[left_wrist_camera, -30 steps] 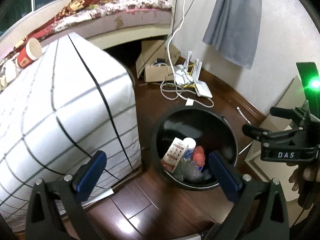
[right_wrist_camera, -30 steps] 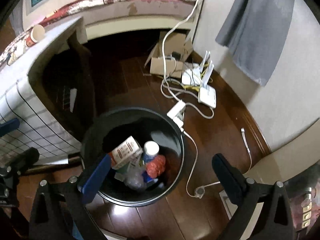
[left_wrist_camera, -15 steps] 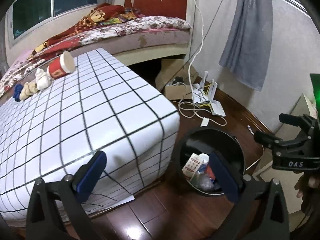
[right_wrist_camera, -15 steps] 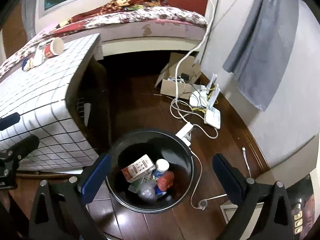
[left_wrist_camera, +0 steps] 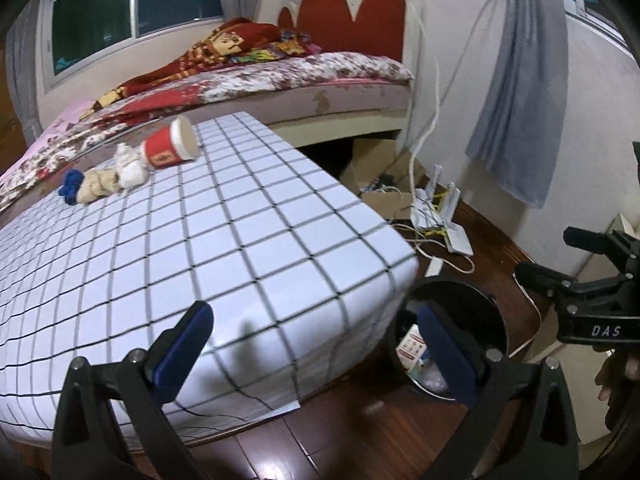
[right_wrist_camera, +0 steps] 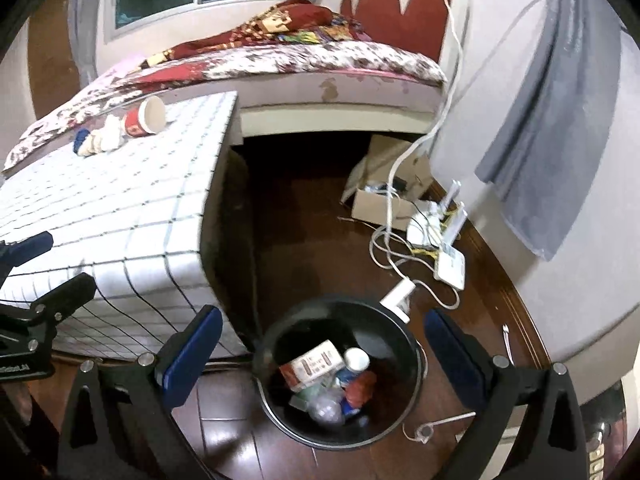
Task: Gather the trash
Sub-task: 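Move both tools back over the table toward the cloth and cup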
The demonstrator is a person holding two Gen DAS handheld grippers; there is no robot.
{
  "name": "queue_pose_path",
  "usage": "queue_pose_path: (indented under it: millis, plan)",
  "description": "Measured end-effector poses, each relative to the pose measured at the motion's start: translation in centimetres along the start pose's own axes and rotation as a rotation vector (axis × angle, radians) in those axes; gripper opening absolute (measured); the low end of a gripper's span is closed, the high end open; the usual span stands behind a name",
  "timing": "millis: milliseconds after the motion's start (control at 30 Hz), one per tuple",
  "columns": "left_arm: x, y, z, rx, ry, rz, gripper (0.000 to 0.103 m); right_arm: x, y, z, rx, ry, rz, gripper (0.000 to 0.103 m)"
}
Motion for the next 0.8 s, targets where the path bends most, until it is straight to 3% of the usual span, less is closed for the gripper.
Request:
queue_pose_path:
  millis: [667, 800]
  plan:
    - [1.6, -3.4, 14.2, 0.176, -0.151, -0.072, 0.102, 9.1, 1.4, 12.9, 0.202, -0.110, -0.076, 0.102]
    - [2.4, -4.5, 17.6, 0.186, -0.185, -0.081, 0.102, 11.3, 1.0, 15.9, 0.222, -0.125, -0.125, 0.102]
Point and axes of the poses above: each gripper's, at about its wrist camera, not at the fingertips, and y roughly the way its jaws point, z to its left, x to its top, the point moved 4 cm from there along y, roughly the way its jaws point, and after that the axes turned 10 degrees about -y, right-handed, at the moved point
